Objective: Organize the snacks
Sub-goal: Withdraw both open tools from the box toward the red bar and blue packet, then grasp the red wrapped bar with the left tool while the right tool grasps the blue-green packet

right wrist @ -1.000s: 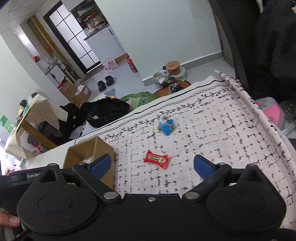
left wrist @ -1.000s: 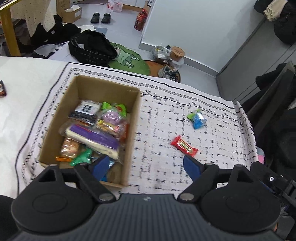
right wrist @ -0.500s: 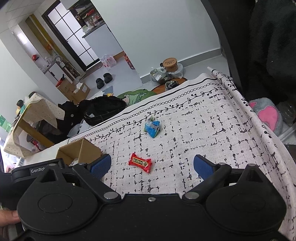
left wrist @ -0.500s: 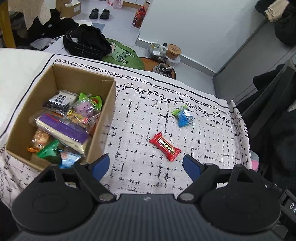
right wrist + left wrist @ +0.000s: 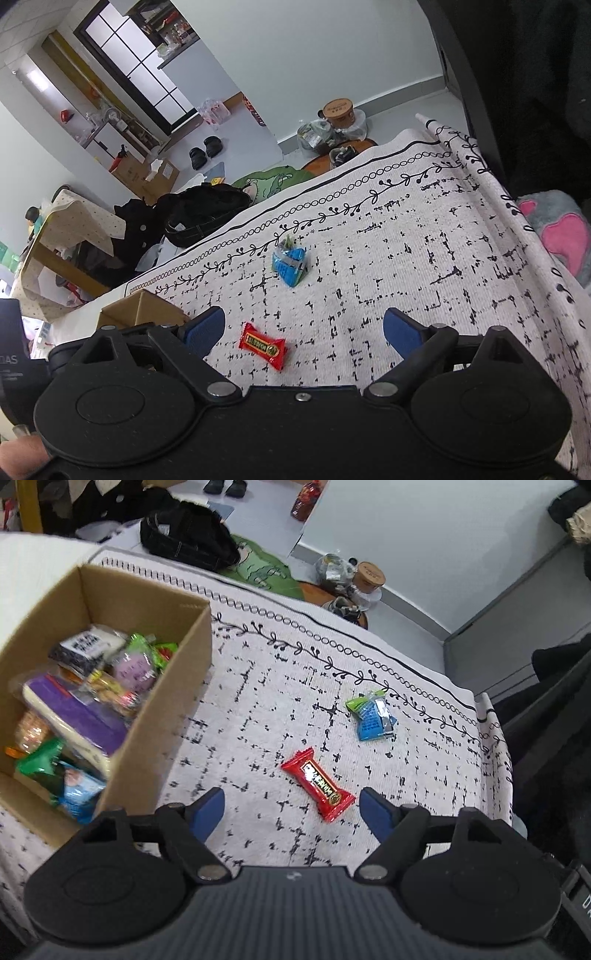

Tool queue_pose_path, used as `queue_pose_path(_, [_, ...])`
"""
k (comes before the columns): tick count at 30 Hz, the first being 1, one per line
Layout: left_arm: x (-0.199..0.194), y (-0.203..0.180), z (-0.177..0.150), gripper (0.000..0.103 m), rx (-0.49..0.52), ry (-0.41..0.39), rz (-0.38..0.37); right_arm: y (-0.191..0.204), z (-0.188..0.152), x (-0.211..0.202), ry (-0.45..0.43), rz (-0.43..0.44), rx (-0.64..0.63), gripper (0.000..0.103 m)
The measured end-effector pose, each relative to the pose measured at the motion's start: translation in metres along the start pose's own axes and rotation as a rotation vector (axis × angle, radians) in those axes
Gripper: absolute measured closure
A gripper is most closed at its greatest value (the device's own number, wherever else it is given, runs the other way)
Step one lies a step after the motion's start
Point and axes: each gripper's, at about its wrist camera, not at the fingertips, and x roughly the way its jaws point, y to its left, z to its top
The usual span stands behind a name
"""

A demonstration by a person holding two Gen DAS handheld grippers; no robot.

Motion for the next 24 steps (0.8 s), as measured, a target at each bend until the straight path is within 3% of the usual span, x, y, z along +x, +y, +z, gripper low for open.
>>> queue_pose_path(15, [0.077,-0.013,0.008,0.046,-0.112,0.073,0.016,-0.005,0.023,0.045,0.05,0.02,0.021,0.014])
queue_pose_path(18, [0.094,-0.011,0.009,0.058,-0.135,0.096,0.033,-0.004,0.028,0.053,0.056,0.024,0.027,0.016])
queue_pose_path(21, [0.097,-0.011,0.013,0.081,-0.121,0.075,0.065,-0.001,0.031,0.061,0.06,0.028,0.026,0.017])
queue_pose_path(24, [0.096,-0.006,0.02,0.085,-0.118,0.078,0.055,0.003,0.033,0.07,0.069,0.033,0.029,0.018])
